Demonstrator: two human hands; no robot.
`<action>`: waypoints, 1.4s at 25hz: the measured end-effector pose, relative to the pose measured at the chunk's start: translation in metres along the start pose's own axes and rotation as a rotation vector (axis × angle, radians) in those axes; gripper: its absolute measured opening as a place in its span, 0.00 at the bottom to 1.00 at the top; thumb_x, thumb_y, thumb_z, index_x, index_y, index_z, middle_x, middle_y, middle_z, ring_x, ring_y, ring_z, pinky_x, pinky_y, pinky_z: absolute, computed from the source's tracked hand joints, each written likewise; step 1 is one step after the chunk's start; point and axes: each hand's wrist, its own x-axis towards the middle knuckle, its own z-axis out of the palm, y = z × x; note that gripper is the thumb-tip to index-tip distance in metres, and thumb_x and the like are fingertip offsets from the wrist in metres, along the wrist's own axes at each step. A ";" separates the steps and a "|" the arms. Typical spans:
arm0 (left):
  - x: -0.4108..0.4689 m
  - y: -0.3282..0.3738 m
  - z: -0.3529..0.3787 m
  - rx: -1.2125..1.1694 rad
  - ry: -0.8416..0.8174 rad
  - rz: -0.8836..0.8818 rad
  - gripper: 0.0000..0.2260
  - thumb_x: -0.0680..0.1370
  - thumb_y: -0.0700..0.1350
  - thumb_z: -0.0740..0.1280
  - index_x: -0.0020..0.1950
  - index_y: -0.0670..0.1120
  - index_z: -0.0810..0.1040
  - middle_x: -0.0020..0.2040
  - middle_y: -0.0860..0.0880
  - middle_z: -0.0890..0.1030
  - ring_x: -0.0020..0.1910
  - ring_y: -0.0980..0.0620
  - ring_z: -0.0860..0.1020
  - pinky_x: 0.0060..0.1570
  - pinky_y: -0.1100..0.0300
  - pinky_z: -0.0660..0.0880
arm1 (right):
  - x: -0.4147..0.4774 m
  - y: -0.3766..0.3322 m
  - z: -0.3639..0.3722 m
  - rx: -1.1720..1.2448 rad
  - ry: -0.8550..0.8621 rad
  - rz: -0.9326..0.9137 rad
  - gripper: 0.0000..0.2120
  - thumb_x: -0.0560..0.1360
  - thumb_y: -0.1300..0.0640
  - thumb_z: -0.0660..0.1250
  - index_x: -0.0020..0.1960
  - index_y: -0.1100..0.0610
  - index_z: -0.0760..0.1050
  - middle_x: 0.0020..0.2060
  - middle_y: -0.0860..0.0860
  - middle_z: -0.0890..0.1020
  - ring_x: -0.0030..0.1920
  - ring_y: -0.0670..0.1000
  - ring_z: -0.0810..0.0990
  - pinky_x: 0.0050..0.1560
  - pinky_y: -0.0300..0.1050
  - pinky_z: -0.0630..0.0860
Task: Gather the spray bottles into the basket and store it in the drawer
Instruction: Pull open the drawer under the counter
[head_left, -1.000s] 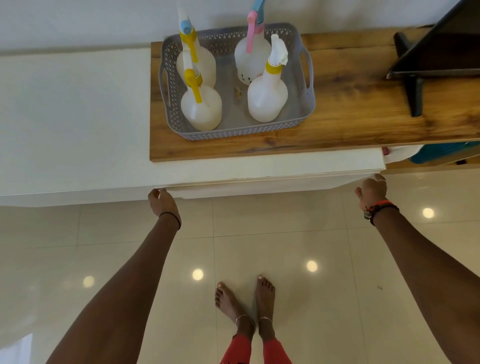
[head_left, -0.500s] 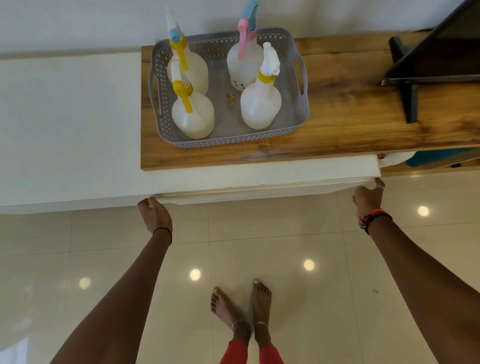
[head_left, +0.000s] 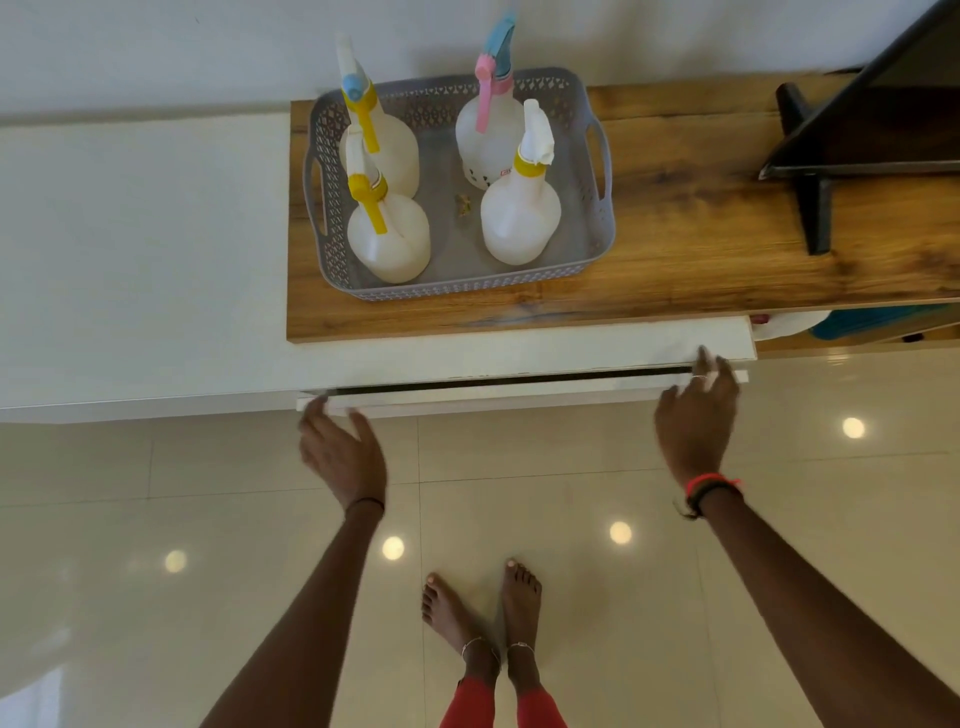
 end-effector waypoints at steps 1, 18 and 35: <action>-0.017 0.004 0.003 0.051 -0.067 0.142 0.17 0.80 0.45 0.57 0.68 0.44 0.68 0.68 0.44 0.71 0.69 0.45 0.69 0.72 0.48 0.59 | -0.015 -0.011 0.004 -0.042 0.002 -0.180 0.26 0.76 0.63 0.58 0.74 0.62 0.62 0.70 0.62 0.68 0.72 0.60 0.65 0.72 0.53 0.64; -0.043 0.009 0.014 0.691 -0.417 0.720 0.29 0.79 0.45 0.60 0.78 0.47 0.54 0.77 0.45 0.63 0.77 0.49 0.61 0.75 0.39 0.50 | -0.052 -0.061 0.029 -0.251 -0.392 -0.594 0.34 0.71 0.72 0.57 0.76 0.60 0.57 0.74 0.58 0.64 0.76 0.58 0.58 0.74 0.49 0.63; -0.078 0.011 0.000 0.690 -0.504 0.553 0.29 0.78 0.42 0.57 0.78 0.47 0.51 0.78 0.46 0.59 0.76 0.50 0.62 0.75 0.39 0.52 | -0.069 -0.064 0.009 -0.259 -0.455 -0.566 0.24 0.75 0.70 0.55 0.70 0.59 0.66 0.65 0.55 0.72 0.65 0.55 0.70 0.61 0.44 0.73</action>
